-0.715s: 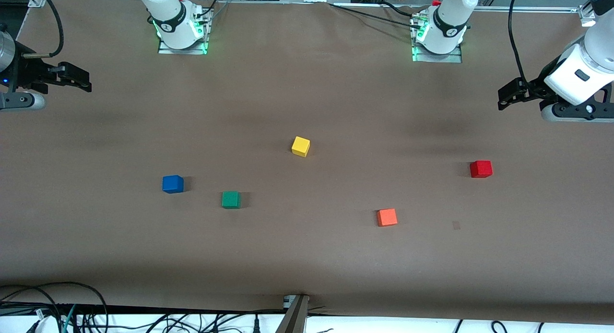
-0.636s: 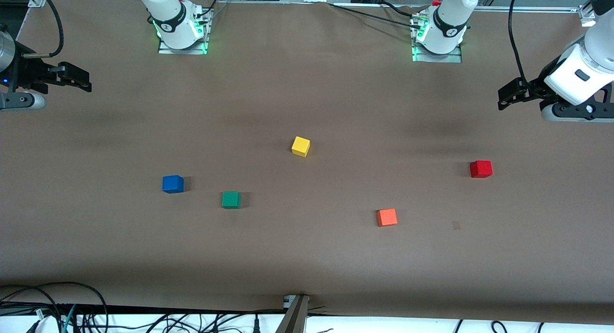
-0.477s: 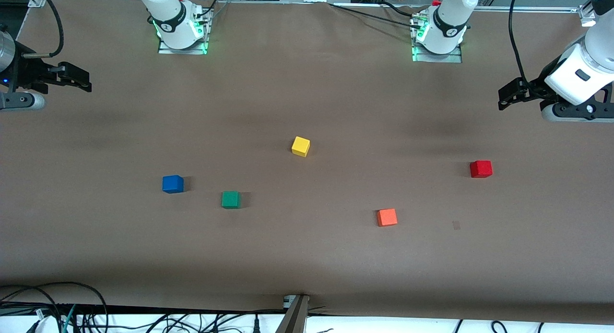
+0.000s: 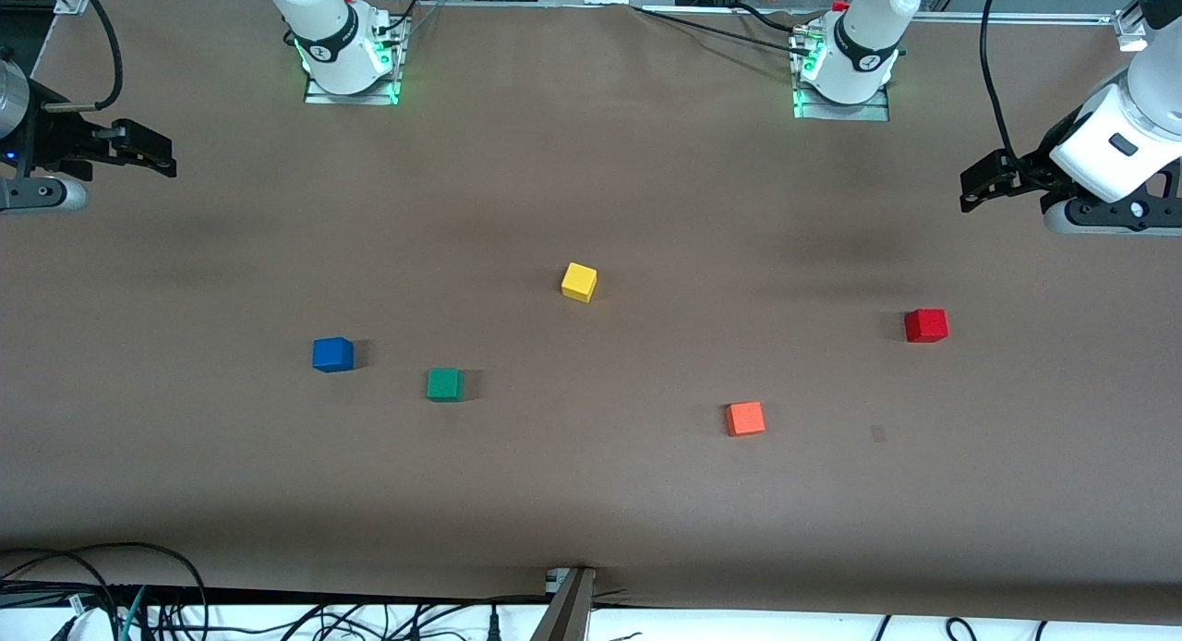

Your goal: Pass red block to right arm, stack on blue

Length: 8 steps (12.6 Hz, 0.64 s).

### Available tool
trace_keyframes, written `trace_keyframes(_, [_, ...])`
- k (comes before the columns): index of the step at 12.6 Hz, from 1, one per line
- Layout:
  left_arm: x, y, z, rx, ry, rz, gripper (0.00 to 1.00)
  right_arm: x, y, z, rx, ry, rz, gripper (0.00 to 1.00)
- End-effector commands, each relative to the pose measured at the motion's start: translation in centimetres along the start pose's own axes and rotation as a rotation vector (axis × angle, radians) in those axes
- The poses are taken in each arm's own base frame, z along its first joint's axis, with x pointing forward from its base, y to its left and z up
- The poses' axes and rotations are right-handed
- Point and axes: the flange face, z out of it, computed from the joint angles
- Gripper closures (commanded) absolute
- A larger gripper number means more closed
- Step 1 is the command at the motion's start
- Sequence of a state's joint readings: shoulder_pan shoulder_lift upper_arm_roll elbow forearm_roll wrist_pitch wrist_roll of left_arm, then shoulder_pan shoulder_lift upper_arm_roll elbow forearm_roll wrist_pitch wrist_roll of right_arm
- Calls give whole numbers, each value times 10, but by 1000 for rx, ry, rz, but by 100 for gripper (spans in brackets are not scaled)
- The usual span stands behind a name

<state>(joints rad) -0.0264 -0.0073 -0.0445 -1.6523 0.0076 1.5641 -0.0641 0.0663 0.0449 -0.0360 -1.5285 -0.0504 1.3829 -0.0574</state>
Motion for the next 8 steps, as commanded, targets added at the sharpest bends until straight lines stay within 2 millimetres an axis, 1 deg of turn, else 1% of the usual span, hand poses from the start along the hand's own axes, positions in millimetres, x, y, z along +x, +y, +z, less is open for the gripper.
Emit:
trace_keyframes(1, [0, -4, -5, 23, -2, 11, 0, 2, 1, -6, 3, 8, -6, 0])
trace_keyframes(5, [3, -4, -1, 21, -13, 8, 0, 2, 1, -6, 3, 11, -6, 0])
trace_keyframes(7, [5, -8, 2, 13, -18, 2, 0, 2, 1, -6, 3, 11, -6, 0])
trace_keyframes(8, [5, -6, 3, 12, -20, 7, 0, 2, 1, -6, 1, 11, -5, 0])
